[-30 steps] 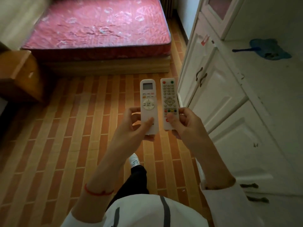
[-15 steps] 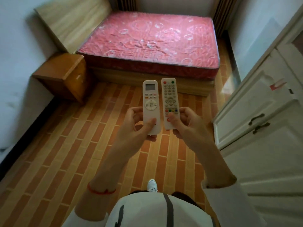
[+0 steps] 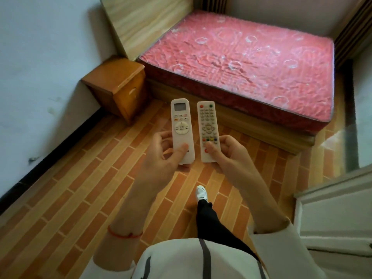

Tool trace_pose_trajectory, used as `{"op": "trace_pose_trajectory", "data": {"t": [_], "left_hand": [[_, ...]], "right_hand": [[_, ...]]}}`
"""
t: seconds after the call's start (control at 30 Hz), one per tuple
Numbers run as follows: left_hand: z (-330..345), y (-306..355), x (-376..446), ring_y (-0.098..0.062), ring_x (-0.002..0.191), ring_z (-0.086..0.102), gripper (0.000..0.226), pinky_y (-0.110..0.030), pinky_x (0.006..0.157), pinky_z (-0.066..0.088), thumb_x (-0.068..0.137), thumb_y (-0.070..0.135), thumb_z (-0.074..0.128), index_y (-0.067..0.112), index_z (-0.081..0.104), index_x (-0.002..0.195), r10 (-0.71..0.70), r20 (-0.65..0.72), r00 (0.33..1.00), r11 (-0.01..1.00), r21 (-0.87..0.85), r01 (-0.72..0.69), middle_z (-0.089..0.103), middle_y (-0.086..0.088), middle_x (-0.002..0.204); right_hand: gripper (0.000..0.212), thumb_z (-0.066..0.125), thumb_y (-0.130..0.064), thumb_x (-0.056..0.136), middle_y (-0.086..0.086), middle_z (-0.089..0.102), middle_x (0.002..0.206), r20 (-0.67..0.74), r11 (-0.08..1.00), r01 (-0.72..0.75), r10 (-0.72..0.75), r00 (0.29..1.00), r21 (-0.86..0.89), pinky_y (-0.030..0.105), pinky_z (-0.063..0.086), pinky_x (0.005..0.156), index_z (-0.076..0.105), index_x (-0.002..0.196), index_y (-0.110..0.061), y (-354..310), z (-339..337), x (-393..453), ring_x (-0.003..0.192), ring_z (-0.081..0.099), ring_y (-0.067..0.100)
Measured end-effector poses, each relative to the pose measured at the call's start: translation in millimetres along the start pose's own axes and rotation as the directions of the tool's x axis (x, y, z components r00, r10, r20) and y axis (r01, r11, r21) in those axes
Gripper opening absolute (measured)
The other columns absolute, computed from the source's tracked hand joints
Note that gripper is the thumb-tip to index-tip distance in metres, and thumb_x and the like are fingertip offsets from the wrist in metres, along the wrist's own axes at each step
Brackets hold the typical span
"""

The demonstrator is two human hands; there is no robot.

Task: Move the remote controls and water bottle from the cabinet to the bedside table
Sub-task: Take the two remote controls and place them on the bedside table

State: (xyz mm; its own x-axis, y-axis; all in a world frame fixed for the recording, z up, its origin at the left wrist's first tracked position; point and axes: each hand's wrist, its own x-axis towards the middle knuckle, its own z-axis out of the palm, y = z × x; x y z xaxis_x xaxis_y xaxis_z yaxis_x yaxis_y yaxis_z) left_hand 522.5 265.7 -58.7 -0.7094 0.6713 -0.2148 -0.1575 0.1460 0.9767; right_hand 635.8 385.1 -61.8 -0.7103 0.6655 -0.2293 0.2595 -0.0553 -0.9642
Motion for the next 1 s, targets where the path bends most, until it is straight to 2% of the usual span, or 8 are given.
{"op": "trace_pose_trajectory", "data": {"t": [0.07,0.13,0.27,0.47,0.67,0.73,0.83,1.0], "left_hand": [[7,8,39,-0.015,0.091,0.071,0.038,-0.023,0.058,0.057,0.089,0.021,0.063,0.023,0.044,0.122,0.010,-0.036,0.999,1.000,0.006,-0.010,0.063,0.009,0.110],[15,19,78,-0.014,0.093,0.070,0.039,-0.023,0.061,0.057,0.089,0.022,0.063,0.025,0.044,0.123,0.009,-0.072,0.997,1.000,0.006,-0.008,0.063,0.010,0.112],[28,45,152,-0.015,0.097,0.068,0.040,-0.026,0.063,0.059,0.089,0.023,0.064,0.024,0.045,0.124,0.009,-0.157,0.988,1.000,-0.019,-0.013,0.063,0.008,0.114],[27,67,238,-0.019,0.096,0.070,0.040,-0.027,0.063,0.059,0.089,0.025,0.064,0.024,0.046,0.125,-0.003,-0.300,0.954,0.999,-0.043,-0.011,0.064,0.007,0.114],[9,72,317,-0.016,0.097,0.069,0.037,-0.024,0.064,0.058,0.090,0.024,0.063,0.024,0.048,0.123,-0.037,-0.410,0.911,0.998,-0.060,0.014,0.064,0.007,0.113],[-1,70,347,-0.015,0.096,0.069,0.035,-0.025,0.065,0.059,0.090,0.025,0.063,0.025,0.048,0.121,-0.053,-0.441,0.896,0.998,-0.064,0.027,0.065,0.008,0.113],[-20,70,395,-0.019,0.099,0.069,0.038,-0.034,0.072,0.061,0.089,0.028,0.065,0.024,0.049,0.124,-0.058,-0.477,0.877,0.998,-0.048,0.041,0.065,0.004,0.116],[-61,92,485,-0.019,0.089,0.072,0.042,-0.029,0.063,0.060,0.090,0.028,0.063,0.021,0.046,0.128,-0.048,-0.496,0.867,0.999,-0.040,0.032,0.065,0.003,0.116]], "right_hand": [[0.017,0.060,-0.030,0.089,-0.002,0.072,0.094,0.027,1.000,0.007,-0.007,1.000,-0.025,0.037,0.060,0.074,0.056,0.102,-0.019,-10,-6,45,0.082,0.071,0.011],[0.015,0.061,-0.031,0.089,-0.004,0.072,0.096,0.052,0.999,0.024,-0.022,0.998,-0.041,0.040,0.060,0.079,0.056,0.101,-0.023,-23,-15,93,0.086,0.071,0.012],[0.016,0.061,-0.032,0.089,-0.005,0.071,0.098,0.118,0.993,0.092,-0.083,0.990,-0.076,0.024,0.057,0.069,0.056,0.102,-0.024,-53,-30,183,0.088,0.071,0.008],[0.026,0.060,-0.036,0.089,-0.006,0.070,0.095,0.250,0.981,0.135,-0.096,0.964,-0.143,0.014,0.048,0.058,0.056,0.108,-0.019,-82,-30,293,0.076,0.068,0.003],[0.029,0.060,-0.037,0.089,-0.005,0.071,0.099,0.369,0.972,0.160,-0.087,0.925,-0.172,0.015,0.050,0.061,0.057,0.110,-0.018,-97,-9,388,0.085,0.070,0.006],[0.029,0.060,-0.038,0.090,-0.005,0.071,0.096,0.393,0.970,0.167,-0.086,0.915,-0.176,0.013,0.047,0.057,0.057,0.110,-0.017,-99,4,421,0.078,0.069,0.003],[0.028,0.060,-0.036,0.090,-0.003,0.071,0.091,0.423,0.969,0.181,-0.095,0.901,-0.166,0.011,0.042,0.049,0.057,0.107,-0.015,-104,26,475,0.063,0.062,-0.003],[0.027,0.059,-0.034,0.091,-0.005,0.068,0.083,0.481,0.970,0.203,-0.114,0.869,-0.137,0.012,0.040,0.046,0.057,0.106,-0.012,-133,66,569,0.055,0.058,-0.005]]}}
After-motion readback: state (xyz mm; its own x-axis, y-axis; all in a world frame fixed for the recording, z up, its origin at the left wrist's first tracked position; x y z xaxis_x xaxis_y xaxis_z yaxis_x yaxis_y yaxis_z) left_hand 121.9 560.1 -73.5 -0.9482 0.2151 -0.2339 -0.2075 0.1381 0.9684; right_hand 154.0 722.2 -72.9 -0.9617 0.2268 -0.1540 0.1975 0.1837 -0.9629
